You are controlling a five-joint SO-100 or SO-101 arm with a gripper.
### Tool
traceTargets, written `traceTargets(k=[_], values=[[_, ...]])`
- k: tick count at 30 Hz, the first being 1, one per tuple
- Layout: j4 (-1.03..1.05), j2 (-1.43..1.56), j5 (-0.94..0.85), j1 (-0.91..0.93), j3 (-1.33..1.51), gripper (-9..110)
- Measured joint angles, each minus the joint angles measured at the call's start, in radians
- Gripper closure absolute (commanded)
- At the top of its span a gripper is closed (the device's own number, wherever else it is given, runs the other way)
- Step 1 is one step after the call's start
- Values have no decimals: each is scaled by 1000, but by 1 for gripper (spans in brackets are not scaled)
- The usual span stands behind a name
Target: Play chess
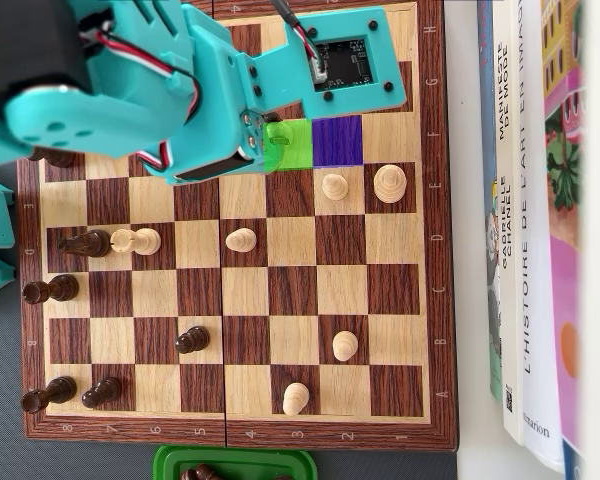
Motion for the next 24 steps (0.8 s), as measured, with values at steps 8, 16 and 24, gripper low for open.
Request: traceTargets(k=[8, 16, 24], values=[[0, 0, 0, 0, 0, 88], [0, 0, 0, 0, 0, 88], [0, 0, 0, 0, 0, 88]])
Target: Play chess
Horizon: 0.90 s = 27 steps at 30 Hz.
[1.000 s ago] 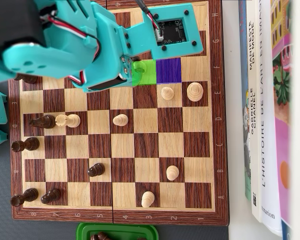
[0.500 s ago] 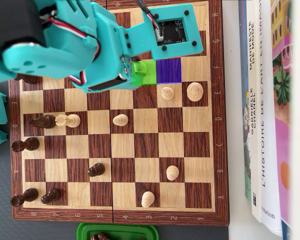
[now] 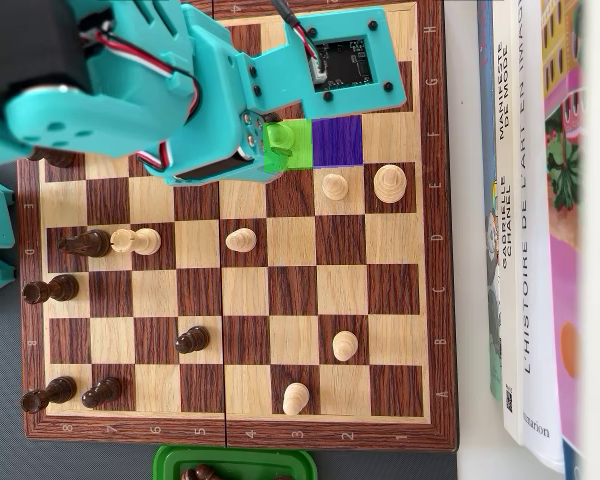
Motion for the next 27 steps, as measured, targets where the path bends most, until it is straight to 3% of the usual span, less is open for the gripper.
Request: traceTargets(k=[27], values=[[2, 617, 0, 71, 348, 88]])
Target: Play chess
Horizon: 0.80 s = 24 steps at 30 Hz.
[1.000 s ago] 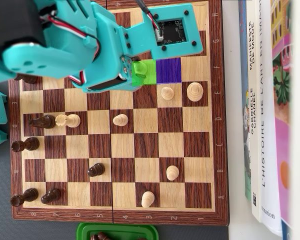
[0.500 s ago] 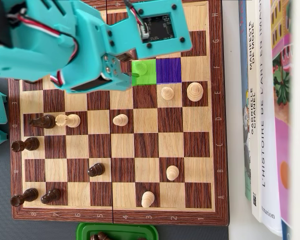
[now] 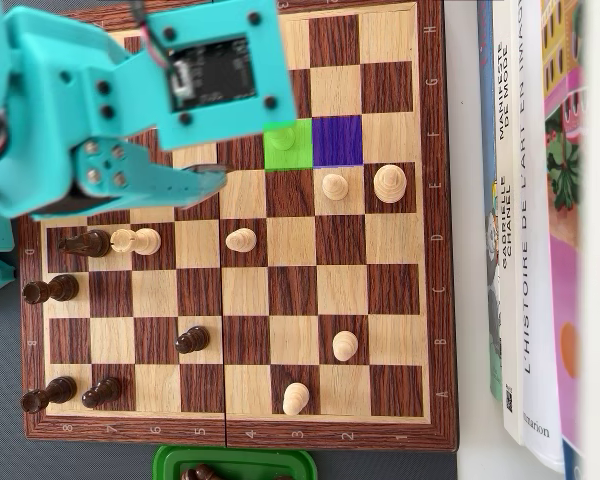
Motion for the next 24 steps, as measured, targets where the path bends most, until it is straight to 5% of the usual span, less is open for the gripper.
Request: traceTargets(k=[24], values=[[0, 669, 0, 172, 451, 88]])
